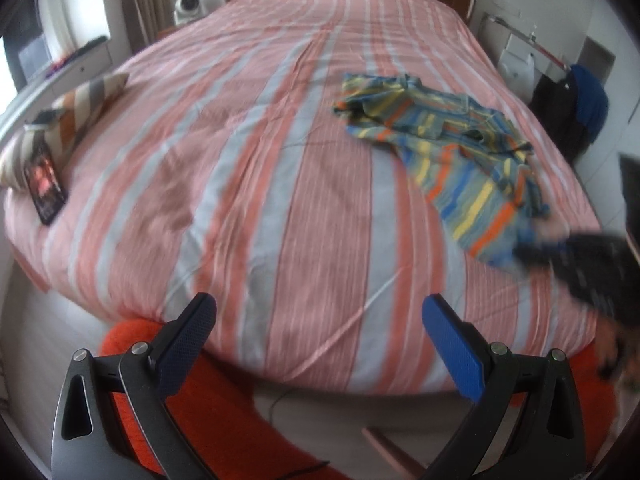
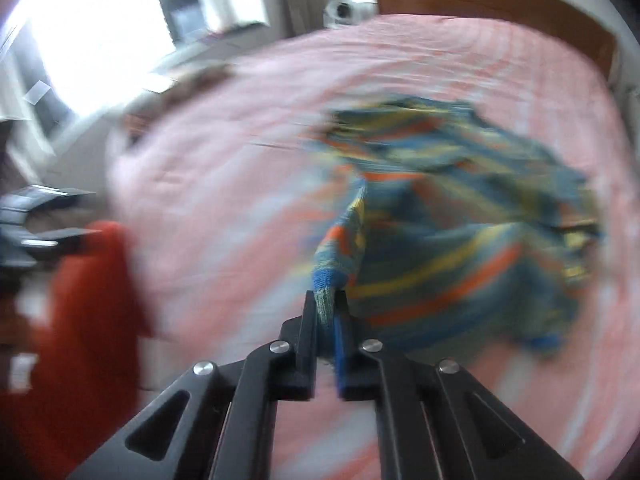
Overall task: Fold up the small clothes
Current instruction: 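Grasp the sweater hem with the right gripper while the left gripper grasps another hem point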
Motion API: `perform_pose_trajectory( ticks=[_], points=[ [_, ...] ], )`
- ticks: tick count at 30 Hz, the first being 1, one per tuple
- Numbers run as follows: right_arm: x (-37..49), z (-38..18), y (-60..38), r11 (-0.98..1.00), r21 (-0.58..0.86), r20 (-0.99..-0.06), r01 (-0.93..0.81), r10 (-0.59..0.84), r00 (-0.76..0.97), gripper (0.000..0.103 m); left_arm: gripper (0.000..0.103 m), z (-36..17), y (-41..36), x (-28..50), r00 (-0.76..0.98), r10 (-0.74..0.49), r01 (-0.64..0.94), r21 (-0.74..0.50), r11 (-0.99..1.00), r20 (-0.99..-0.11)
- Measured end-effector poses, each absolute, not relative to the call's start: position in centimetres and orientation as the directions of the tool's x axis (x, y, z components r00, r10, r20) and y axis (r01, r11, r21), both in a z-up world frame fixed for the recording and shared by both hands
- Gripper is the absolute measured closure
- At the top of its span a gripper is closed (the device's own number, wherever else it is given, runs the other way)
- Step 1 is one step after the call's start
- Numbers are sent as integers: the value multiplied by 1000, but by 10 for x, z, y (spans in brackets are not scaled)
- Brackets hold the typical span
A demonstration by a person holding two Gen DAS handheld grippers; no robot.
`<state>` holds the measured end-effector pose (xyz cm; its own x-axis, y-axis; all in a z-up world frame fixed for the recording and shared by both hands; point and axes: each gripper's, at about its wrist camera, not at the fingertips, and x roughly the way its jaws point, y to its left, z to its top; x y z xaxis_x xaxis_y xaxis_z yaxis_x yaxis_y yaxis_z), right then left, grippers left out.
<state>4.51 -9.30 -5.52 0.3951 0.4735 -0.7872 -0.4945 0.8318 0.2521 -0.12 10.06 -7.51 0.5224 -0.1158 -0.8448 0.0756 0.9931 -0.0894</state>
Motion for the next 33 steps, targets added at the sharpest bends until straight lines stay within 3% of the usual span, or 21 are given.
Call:
perform_pose_trajectory(
  ticks=[5,7,12,15,18,22,25,27,28,29,30,33],
  points=[
    [-2,-64,-29,697,419,-676,-582,667,312,94,1,-83,109,11,516,-243,55,-252,966,-821],
    [-11,-84,-7,695,402,-685,-596,660,309,70,1,-90,106,15,518,-238,61,-242,968,-821],
    [-9,-94,-40,719,425,-702,-550,645,301,64,1,-133,90,22,430,-188,72,-174,982,-883],
    [13,-77,-118,819,394,-701,-417,561,440,59,2,-157,81,26,364,-196,58,-188,980,-910],
    [41,-76,-212,921,362,-738,-146,379,558,58,5,-173,60,24,309,-223,88,-205,975,-925],
    [77,-93,-284,916,402,-769,-8,342,539,59,12,-175,38,19,327,-156,115,-124,986,-932],
    [103,-105,-274,909,413,-766,-48,376,521,60,30,-172,30,20,335,-145,118,-112,987,-931],
    [117,-115,-260,914,401,-767,-56,368,525,61,65,-171,24,21,341,-161,143,-119,983,-926],
    [129,-122,-255,916,400,-775,-47,365,517,70,79,-171,22,22,335,-184,163,-135,977,-924],
    [132,-126,-248,917,397,-780,-38,358,512,80,101,-169,19,22,318,-226,189,-172,967,-921],
    [137,-129,-247,921,389,-789,-17,343,510,99,102,-167,18,22,317,-220,190,-165,968,-923],
    [114,-111,-265,900,434,-759,-24,380,529,99,103,-144,36,18,323,-250,204,-191,960,-913]
  ],
)
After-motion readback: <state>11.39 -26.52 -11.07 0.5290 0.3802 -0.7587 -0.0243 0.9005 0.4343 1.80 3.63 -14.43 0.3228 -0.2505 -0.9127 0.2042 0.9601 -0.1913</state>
